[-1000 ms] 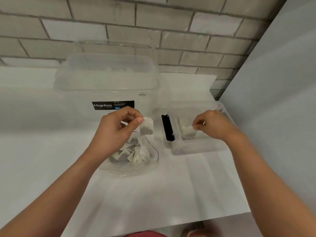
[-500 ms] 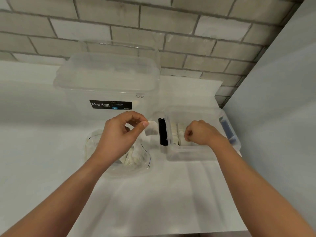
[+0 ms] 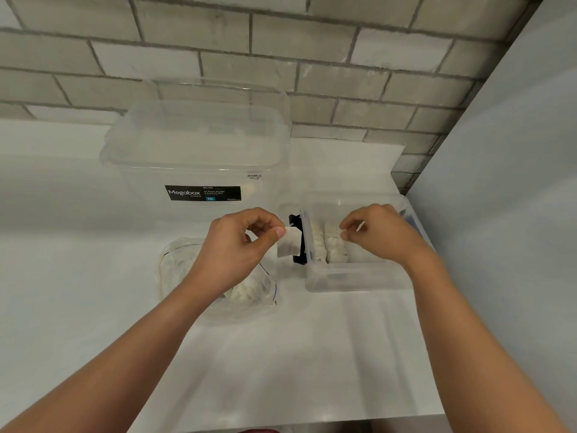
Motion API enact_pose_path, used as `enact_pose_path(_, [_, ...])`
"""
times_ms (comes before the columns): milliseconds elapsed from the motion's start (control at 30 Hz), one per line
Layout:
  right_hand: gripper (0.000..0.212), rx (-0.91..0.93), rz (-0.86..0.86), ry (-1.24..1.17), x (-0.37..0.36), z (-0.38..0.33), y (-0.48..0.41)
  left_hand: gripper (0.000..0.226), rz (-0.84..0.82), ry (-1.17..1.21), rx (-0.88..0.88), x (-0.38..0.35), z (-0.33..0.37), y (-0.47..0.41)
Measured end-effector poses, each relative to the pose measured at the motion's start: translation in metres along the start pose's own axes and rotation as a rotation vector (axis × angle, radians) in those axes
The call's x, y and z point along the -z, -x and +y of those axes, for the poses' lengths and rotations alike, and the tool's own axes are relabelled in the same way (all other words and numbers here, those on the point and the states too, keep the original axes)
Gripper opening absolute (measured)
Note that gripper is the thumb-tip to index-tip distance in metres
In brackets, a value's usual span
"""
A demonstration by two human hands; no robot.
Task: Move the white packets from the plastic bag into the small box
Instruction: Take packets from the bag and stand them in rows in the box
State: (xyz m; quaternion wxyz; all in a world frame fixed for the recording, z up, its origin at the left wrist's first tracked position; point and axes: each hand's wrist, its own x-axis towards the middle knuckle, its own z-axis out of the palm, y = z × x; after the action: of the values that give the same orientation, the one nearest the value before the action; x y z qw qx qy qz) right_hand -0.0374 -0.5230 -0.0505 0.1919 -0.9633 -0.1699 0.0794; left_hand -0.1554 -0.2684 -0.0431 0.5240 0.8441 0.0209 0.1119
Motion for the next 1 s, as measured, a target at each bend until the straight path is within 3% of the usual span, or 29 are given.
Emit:
enact_pose_path(100, [0.009, 0.097, 0.129, -0.202, 0.023, -0.034, 0.033, 0.008, -0.026, -0.033, -0.049, -0.004, 0.003, -0.001])
enact_pose_path(200, [0.017, 0.210, 0.072, -0.296, 0.034, -0.065, 0.054, 0.005, -0.063, -0.091, -0.117, -0.009, 0.009, -0.003])
enact_pose_path(333, [0.018, 0.264, 0.032, -0.062, 0.037, -0.071, 0.059, 0.003, -0.108, -0.117, -0.199, -0.020, 0.020, -0.005])
enact_pose_path(567, [0.010, 0.225, 0.069, 0.071, 0.039, -0.053, 0.054, 0.003, -0.114, -0.100, -0.217, -0.042, 0.026, -0.014])
enact_pose_path(700, [0.009, 0.131, 0.161, 0.138, 0.033, -0.030, 0.040, 0.019, -0.162, -0.250, -0.205, -0.049, 0.011, -0.014])
enact_pose_path(833, [0.013, 0.050, 0.062, 0.153, 0.023, -0.007, 0.026, 0.026, -0.307, -0.465, -0.242, -0.048, 0.002, -0.003])
enact_pose_path(1000, [0.011, -0.005, -0.186, 0.112, 0.007, 0.014, 0.007, 0.013, -0.274, -0.545, -0.320, -0.054, -0.004, -0.002])
